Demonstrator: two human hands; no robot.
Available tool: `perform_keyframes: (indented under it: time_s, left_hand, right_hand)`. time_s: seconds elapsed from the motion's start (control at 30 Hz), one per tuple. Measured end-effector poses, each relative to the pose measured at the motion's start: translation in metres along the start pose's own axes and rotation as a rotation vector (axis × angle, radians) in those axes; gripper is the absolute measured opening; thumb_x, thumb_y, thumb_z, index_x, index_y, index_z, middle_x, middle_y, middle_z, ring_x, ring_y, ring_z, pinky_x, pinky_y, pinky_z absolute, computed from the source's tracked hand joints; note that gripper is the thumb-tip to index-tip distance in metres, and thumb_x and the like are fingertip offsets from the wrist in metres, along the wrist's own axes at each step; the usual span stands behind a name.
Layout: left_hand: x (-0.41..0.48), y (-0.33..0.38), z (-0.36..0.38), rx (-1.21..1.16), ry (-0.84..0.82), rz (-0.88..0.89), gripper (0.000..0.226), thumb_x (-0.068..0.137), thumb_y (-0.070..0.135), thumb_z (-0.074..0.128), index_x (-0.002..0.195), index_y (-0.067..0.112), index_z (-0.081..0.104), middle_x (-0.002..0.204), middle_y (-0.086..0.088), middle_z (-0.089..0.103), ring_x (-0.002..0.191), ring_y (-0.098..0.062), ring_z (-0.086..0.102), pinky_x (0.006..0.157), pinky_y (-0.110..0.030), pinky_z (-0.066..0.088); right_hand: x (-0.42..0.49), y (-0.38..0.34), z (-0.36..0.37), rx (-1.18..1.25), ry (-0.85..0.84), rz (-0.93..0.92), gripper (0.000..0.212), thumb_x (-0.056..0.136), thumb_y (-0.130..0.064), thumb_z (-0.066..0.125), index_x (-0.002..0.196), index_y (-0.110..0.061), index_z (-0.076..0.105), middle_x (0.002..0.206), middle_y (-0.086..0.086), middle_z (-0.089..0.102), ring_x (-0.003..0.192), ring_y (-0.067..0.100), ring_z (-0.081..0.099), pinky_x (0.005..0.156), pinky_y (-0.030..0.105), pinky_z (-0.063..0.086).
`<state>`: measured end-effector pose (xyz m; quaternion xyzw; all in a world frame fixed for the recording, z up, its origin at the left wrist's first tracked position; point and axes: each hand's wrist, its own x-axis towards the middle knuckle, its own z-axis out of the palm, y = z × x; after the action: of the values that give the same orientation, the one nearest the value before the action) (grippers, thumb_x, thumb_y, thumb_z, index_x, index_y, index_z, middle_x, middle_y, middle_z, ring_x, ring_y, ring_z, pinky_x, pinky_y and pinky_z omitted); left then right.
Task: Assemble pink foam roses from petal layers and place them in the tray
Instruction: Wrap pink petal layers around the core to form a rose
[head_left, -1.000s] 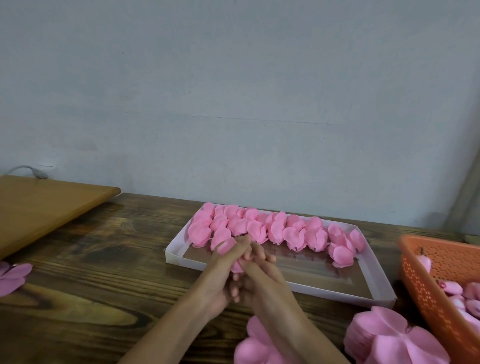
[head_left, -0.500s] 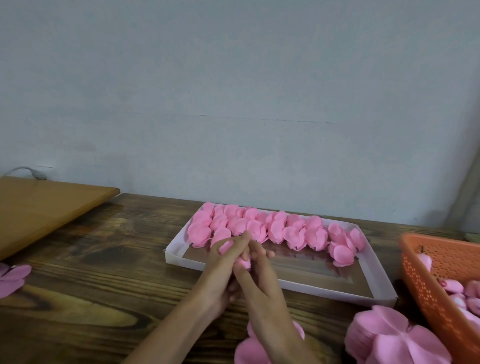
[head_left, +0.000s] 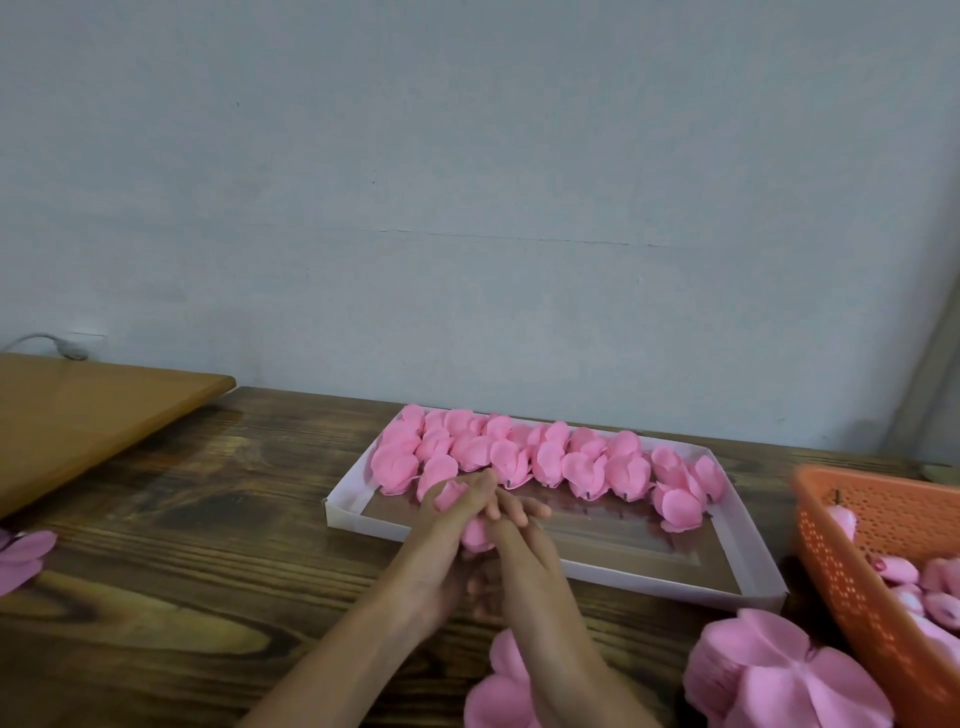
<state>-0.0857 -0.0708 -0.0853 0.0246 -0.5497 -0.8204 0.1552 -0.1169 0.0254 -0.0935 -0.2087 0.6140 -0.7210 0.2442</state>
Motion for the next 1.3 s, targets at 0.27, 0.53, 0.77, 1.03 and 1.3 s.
perform_keyframes:
  time_s: [0.27,0.53,0.77,1.03,1.3]
  left_hand:
    - [0.006,-0.002,-0.004,-0.156,0.049,-0.013,0.048,0.066,0.063,0.092,0.064,0.022,0.066,0.094,0.0,0.078,0.099,-0.021,0.076,0.083,-0.034,0.052]
    - [0.002,0.003,-0.004,-0.003,0.006,-0.112,0.05,0.062,0.071,0.088,0.065,0.026,0.065,0.116,-0.005,0.078,0.087,-0.023,0.063,0.05,-0.02,0.035]
    - [0.005,-0.004,-0.006,0.022,0.015,-0.063,0.061,0.06,0.067,0.091,0.062,0.018,0.055,0.101,-0.014,0.075,0.064,-0.021,0.066,0.036,-0.018,0.035]
    - [0.011,-0.003,-0.01,-0.131,0.21,-0.002,0.065,0.064,0.057,0.094,0.087,0.0,0.075,0.106,-0.019,0.078,0.087,-0.024,0.077,0.068,-0.035,0.06]
    - [0.012,0.001,-0.007,-0.093,0.183,0.103,0.029,0.092,0.037,0.077,0.107,0.012,0.082,0.128,-0.013,0.074,0.12,-0.025,0.071,0.083,-0.031,0.061]
  right_hand:
    - [-0.01,0.012,0.003,-0.197,0.037,-0.298,0.028,0.091,-0.046,0.068,0.112,-0.058,0.054,0.101,-0.016,0.073,0.093,0.011,0.073,0.081,0.048,0.061]
    - [-0.004,0.007,0.002,-0.088,0.02,-0.156,0.01,0.103,-0.027,0.059,0.103,-0.027,0.068,0.074,-0.004,0.068,0.071,0.012,0.066,0.058,0.028,0.053]
    - [-0.003,-0.001,0.002,0.009,0.055,0.002,0.028,0.11,-0.024,0.043,0.097,-0.015,0.066,0.058,-0.002,0.06,0.055,0.01,0.059,0.046,0.024,0.044]
    - [-0.012,0.003,-0.006,-0.518,0.06,-0.368,0.018,0.098,-0.032,0.063,0.114,-0.04,0.065,0.108,-0.016,0.068,0.098,0.001,0.065,0.088,0.032,0.055]
    - [-0.01,-0.001,-0.009,-0.472,0.103,-0.411,0.033,0.085,-0.022,0.079,0.108,-0.036,0.06,0.105,-0.022,0.07,0.101,0.0,0.066,0.087,0.027,0.054]
